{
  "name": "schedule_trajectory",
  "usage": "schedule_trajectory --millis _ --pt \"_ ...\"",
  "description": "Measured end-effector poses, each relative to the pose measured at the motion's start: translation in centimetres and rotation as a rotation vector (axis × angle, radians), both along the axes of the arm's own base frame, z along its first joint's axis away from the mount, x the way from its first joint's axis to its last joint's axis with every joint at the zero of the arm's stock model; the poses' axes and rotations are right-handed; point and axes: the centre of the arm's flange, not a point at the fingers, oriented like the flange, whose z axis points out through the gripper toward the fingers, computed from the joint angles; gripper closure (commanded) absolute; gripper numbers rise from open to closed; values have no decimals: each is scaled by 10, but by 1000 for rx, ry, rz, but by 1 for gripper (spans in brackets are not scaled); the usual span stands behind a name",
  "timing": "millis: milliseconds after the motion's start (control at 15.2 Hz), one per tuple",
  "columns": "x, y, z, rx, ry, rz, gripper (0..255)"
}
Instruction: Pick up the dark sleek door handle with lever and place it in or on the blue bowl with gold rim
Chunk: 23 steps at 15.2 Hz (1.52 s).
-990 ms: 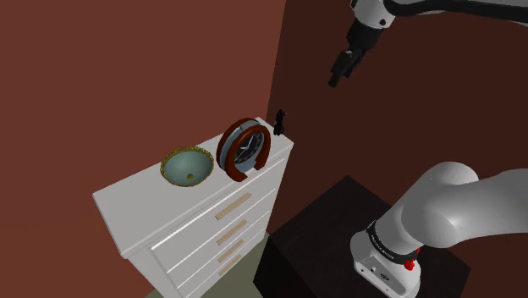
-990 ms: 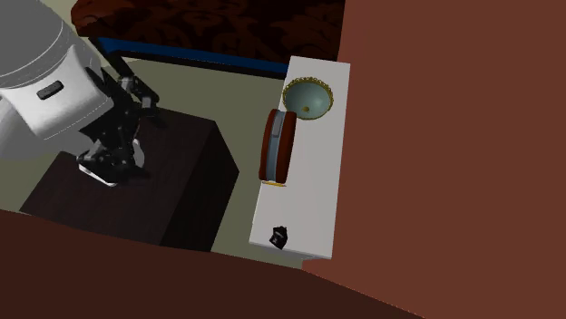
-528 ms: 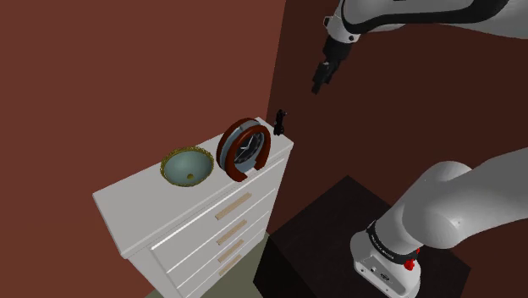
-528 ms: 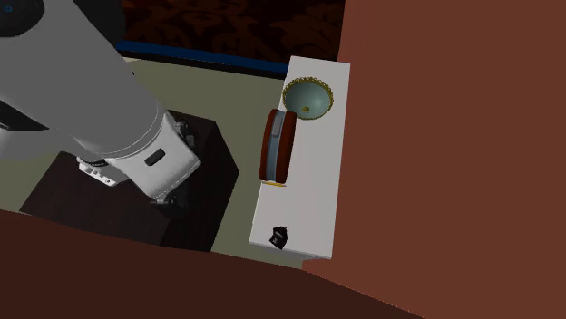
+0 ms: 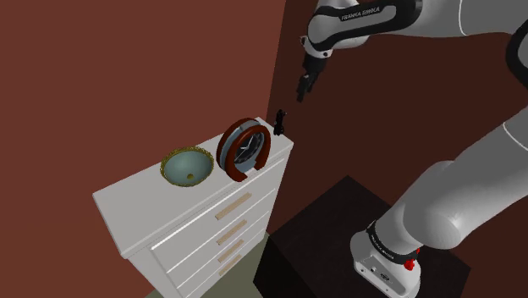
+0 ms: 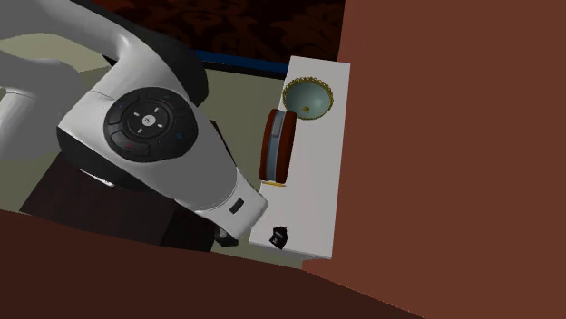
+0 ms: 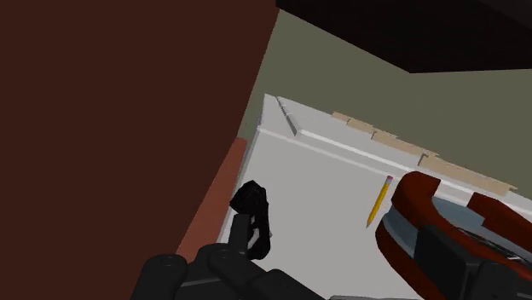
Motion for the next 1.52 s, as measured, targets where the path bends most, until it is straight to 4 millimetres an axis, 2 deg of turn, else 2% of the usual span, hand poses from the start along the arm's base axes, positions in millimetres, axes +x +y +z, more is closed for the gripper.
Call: schedule_trajectory --millis 330,726,924,1254,1518 --pt "54 -2 -47 -1 36 64 0" --pt "109 -8 -108 -3 78 138 0" --pt "117 -9 -128 -3 84 150 0" --pt "115 -9 -156 -3 85 152 0" --pt "116 -9 -160 -3 85 152 0"
